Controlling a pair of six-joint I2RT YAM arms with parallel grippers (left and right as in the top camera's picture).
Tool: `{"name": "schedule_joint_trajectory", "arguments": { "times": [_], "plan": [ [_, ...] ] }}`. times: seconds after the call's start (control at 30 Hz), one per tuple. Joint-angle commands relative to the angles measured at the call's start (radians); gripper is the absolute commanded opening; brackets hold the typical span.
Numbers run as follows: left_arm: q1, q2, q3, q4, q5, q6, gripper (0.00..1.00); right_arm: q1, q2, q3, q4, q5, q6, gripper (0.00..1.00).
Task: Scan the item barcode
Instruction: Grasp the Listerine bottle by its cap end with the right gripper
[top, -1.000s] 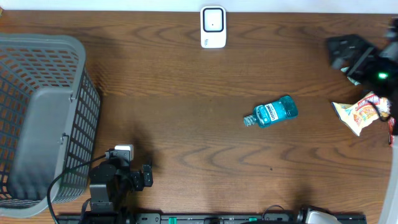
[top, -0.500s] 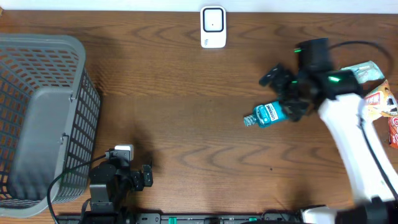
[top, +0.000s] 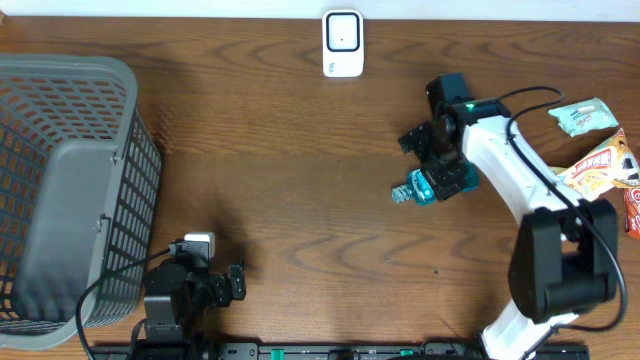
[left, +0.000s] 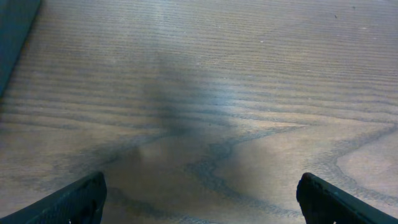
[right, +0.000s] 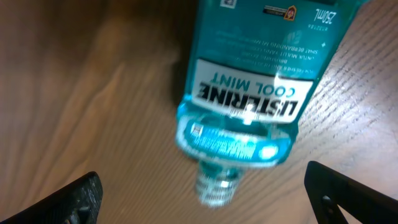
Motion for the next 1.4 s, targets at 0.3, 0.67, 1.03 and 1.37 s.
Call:
{"name": "schedule_joint_trajectory", "arguments": {
  "times": [0.3, 0.67, 1.03, 1.37],
  "plan": [
    [0.0, -0.002, -0.005, -0.012, 0.002, 0.01, 0.98, 0.005, 0.14, -0.001, 0.01, 0.058, 0.028, 0.99],
    [0.0, -0.002, -0.005, -0.012, 0.002, 0.01, 0.98, 0.031, 0.148, 0.004, 0.01, -0.037, -0.097, 0.53],
    [0.0, -0.002, -0.005, -0.012, 0.002, 0.01, 0.98, 0.004, 0.055, 0.155, -0.192, -0.412, -0.485, 0.5],
    [0.0, -0.002, -0.005, -0.012, 0.002, 0.01, 0.98, 0.046, 0.019, 0.166, -0.198, -0.179, -0.602, 0.61]
  ]
}}
